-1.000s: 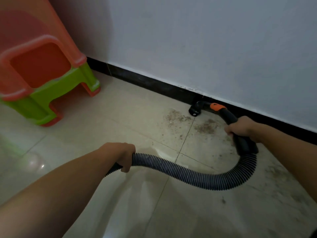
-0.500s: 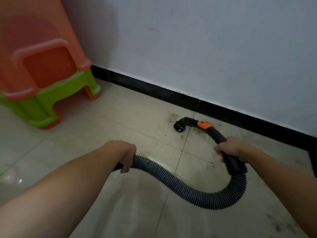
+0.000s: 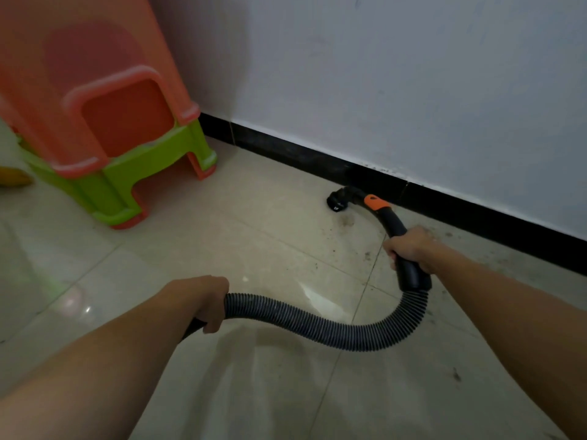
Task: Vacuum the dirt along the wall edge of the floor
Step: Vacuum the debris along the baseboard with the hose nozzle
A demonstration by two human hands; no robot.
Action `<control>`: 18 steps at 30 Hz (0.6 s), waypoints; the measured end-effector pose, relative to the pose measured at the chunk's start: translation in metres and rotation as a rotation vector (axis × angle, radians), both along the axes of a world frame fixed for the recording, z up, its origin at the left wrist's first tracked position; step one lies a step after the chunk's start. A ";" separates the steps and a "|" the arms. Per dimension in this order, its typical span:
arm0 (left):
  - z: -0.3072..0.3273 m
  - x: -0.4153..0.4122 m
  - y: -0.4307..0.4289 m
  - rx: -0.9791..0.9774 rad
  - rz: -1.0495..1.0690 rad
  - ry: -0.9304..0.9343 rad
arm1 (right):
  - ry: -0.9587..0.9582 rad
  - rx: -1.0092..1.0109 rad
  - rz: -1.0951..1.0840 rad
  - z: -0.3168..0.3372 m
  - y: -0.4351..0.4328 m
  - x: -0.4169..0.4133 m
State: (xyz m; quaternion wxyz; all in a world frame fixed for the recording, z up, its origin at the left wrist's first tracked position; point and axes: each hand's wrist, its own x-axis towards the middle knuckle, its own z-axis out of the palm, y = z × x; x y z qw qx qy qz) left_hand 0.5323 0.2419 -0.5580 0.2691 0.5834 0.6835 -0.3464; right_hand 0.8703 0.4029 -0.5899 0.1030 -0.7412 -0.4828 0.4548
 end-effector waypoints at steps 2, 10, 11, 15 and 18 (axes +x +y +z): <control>-0.003 0.011 0.007 0.008 -0.021 -0.038 | -0.040 0.010 0.012 0.001 -0.001 0.013; -0.005 0.054 0.030 0.056 -0.151 -0.123 | -0.168 -0.011 0.004 0.006 -0.032 0.060; -0.004 0.052 0.030 0.056 -0.160 -0.103 | -0.159 -0.013 0.025 0.006 -0.034 0.052; 0.000 0.030 0.020 0.046 -0.153 -0.013 | -0.065 -0.009 0.088 0.001 -0.045 0.018; 0.002 0.017 0.013 0.043 -0.108 -0.028 | -0.044 -0.022 0.094 0.002 -0.045 0.010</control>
